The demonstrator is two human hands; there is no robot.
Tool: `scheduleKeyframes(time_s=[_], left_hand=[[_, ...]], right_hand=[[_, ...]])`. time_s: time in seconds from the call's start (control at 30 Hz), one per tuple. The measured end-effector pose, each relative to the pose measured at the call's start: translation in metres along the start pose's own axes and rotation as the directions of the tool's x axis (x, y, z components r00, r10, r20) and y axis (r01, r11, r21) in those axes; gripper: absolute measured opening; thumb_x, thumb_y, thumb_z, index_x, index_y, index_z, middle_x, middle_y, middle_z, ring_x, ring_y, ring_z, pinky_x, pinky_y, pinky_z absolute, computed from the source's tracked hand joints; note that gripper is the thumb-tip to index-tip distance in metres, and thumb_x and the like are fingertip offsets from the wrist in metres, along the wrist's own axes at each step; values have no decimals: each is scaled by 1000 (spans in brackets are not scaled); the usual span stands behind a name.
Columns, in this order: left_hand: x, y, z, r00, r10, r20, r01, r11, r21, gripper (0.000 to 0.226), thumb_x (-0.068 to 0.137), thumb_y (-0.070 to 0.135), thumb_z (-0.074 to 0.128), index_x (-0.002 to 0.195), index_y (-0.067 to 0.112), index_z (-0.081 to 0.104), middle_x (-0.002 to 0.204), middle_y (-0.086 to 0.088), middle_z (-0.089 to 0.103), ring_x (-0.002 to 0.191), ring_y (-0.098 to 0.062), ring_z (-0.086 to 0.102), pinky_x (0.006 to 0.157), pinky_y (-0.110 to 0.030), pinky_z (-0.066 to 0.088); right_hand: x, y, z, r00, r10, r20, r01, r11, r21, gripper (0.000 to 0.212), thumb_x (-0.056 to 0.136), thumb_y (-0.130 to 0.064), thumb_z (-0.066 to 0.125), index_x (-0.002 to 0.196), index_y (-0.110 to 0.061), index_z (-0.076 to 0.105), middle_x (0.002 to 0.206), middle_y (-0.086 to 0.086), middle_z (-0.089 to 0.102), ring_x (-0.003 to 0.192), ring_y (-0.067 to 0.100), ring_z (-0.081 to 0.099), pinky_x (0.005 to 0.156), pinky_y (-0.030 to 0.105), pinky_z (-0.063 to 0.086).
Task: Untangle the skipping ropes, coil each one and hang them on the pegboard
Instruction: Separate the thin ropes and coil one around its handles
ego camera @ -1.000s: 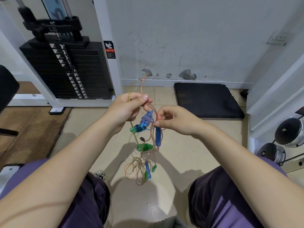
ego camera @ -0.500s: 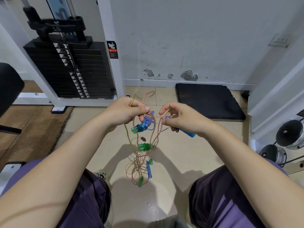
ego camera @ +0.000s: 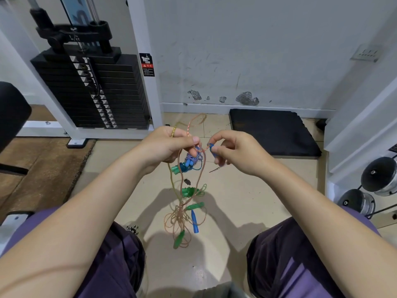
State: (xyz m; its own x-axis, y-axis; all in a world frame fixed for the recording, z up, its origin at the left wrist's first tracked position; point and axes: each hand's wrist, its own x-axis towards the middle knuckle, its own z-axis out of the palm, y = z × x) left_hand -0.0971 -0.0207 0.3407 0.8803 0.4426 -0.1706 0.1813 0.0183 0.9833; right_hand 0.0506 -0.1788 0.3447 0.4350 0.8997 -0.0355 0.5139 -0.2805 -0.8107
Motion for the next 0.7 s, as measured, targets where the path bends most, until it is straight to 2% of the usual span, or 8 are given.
scheduleKeyframes(time_s=[0.13, 0.27, 0.37, 0.43, 0.5, 0.57, 0.63, 0.7], left_hand=[[1, -2, 4, 998, 68, 7, -67, 996, -54, 19, 92, 21, 64, 87, 6, 73, 73, -4, 73, 37, -6, 24, 38, -16, 18], [1, -3, 6, 995, 89, -50, -86, 995, 48, 22, 93, 26, 66, 88, 7, 76, 75, -5, 73, 38, -5, 32, 39, -15, 26], [1, -4, 7, 974, 144, -174, -102, 968, 228, 16, 89, 34, 71, 87, 21, 80, 78, 2, 74, 65, -1, 62, 72, -22, 52], [3, -6, 5, 957, 180, -229, -92, 933, 347, 13, 86, 40, 74, 83, 30, 81, 94, -5, 70, 95, -15, 66, 94, -41, 52], [3, -5, 2, 959, 178, -220, -90, 930, 357, 13, 85, 43, 74, 82, 33, 81, 96, -2, 71, 101, -16, 65, 99, -44, 51], [1, -4, 3, 973, 161, -164, -108, 951, 290, 16, 85, 40, 74, 84, 26, 81, 84, 4, 75, 84, -3, 67, 90, -28, 54], [-1, -2, 7, 977, 173, -121, -137, 956, 260, 27, 86, 37, 74, 83, 11, 79, 70, -3, 68, 52, -1, 52, 57, -12, 44], [-3, -1, 10, 981, 166, -98, -145, 971, 193, 36, 82, 43, 76, 80, 8, 76, 69, -14, 56, 45, -9, 32, 42, -16, 27]], right_hand=[[0, -5, 2, 993, -14, 121, -22, 957, 288, 28, 92, -1, 56, 113, -17, 65, 95, 9, 75, 92, 10, 69, 79, 17, 50], [-2, -4, 7, 990, -5, 144, -47, 935, 352, 22, 90, -3, 65, 110, -12, 61, 77, 11, 71, 79, 28, 70, 89, 43, 52], [0, -4, 6, 995, 36, 92, -67, 934, 352, 7, 94, -1, 61, 100, -2, 61, 64, 8, 65, 59, 26, 63, 67, 40, 56], [1, -4, 4, 997, 70, 41, -79, 956, 282, 4, 94, -2, 60, 93, -5, 62, 63, 6, 64, 55, 24, 60, 58, 31, 54], [2, -2, 5, 996, 88, -23, -82, 976, 200, 6, 93, -3, 61, 90, -8, 64, 69, 5, 64, 61, 21, 61, 63, 28, 53], [2, -2, 5, 996, 64, -69, -59, 995, 81, 4, 91, -9, 66, 94, -10, 68, 80, 1, 65, 72, 11, 60, 70, 18, 49], [1, -3, 5, 999, 37, -31, -34, 997, 73, 13, 88, -13, 71, 100, -10, 71, 88, 0, 67, 76, 3, 58, 71, 14, 47], [-1, -6, 6, 997, 22, 68, -34, 983, 180, 17, 85, -11, 74, 102, -7, 72, 89, 2, 67, 71, 1, 56, 67, 16, 48]])
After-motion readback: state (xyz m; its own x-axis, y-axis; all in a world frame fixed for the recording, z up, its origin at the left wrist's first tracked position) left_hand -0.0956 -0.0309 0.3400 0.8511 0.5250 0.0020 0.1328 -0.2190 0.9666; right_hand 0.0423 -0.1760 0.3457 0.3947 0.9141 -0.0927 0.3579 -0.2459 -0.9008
